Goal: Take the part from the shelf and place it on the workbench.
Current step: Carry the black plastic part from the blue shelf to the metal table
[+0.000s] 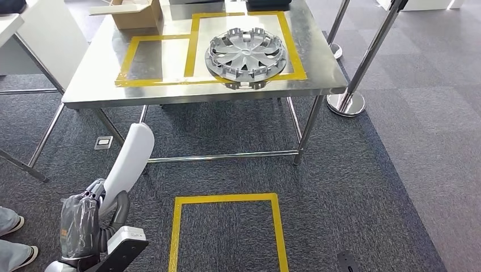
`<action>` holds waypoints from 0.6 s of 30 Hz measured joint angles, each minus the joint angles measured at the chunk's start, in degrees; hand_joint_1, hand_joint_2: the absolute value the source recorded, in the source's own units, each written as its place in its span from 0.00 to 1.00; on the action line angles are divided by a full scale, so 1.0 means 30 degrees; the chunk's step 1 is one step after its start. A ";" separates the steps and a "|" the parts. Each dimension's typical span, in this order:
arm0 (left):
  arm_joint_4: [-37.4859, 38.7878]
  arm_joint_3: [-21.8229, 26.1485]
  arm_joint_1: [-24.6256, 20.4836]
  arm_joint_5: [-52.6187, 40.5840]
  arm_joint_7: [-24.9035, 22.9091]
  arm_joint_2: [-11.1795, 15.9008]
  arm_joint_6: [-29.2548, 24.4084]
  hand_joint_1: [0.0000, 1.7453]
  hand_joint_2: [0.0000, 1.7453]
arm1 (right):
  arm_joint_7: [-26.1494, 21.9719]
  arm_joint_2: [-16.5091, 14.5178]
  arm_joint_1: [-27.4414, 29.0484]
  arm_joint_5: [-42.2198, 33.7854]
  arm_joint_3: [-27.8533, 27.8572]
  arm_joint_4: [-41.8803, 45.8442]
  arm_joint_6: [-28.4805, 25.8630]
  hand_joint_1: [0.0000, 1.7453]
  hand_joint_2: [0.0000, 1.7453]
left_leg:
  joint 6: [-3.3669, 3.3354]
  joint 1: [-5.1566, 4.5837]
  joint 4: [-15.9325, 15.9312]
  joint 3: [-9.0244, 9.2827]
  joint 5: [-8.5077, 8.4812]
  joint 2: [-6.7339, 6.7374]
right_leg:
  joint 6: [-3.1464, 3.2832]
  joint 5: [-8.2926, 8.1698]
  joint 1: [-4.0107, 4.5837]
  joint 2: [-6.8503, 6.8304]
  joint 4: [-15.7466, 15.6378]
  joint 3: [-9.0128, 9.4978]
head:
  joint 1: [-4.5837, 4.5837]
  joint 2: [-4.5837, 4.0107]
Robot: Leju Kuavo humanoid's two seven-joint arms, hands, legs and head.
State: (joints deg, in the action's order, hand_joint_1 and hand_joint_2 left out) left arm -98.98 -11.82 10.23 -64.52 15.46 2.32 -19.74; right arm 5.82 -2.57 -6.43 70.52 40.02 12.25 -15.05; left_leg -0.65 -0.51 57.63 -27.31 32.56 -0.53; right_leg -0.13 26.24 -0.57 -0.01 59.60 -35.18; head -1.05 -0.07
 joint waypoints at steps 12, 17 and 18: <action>0.0053 -0.0022 -0.0065 0.0100 -0.0013 0.0024 -0.0016 1.00 1.00 | -0.0002 0.0005 -0.0076 0.0062 0.0013 0.0005 -0.0018 0.00 0.00 | 0.0157 0.0056 0.0607 -0.2302 -0.1091 0.0074 | 0.0104 0.1023 -0.0095 0.0125 -0.0149 0.1270 | -0.0108 -0.0002; 0.0071 -0.0033 -0.0077 0.0100 -0.0025 0.0018 -0.0027 1.00 1.00 | -0.0002 -0.0013 -0.0097 0.0109 0.0007 0.0011 -0.0056 0.00 0.00 | -0.0366 0.0124 0.0154 -0.1791 -0.1310 0.0088 | -0.0464 0.1617 -0.0069 0.0119 0.0415 0.1234 | -0.0084 -0.0002; 0.0075 -0.0038 -0.0090 0.0100 -0.0025 0.0004 -0.0027 1.00 1.00 | -0.0002 -0.0007 -0.0097 0.0111 0.0004 0.0013 -0.0084 0.00 0.00 | -0.0450 0.0178 0.0073 -0.1661 -0.1323 0.0126 | -0.0543 0.2010 -0.0076 0.0111 0.1205 0.0862 | -0.0067 -0.0002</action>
State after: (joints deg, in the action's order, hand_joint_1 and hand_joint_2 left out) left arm -98.76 -11.93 9.96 -64.22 15.39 2.33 -19.82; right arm 5.81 -2.59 -6.72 70.85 40.03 12.28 -15.30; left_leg -2.00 0.03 57.85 -32.29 28.59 -0.15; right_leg -1.76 32.27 -0.80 0.32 63.22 -32.59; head -1.25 -0.07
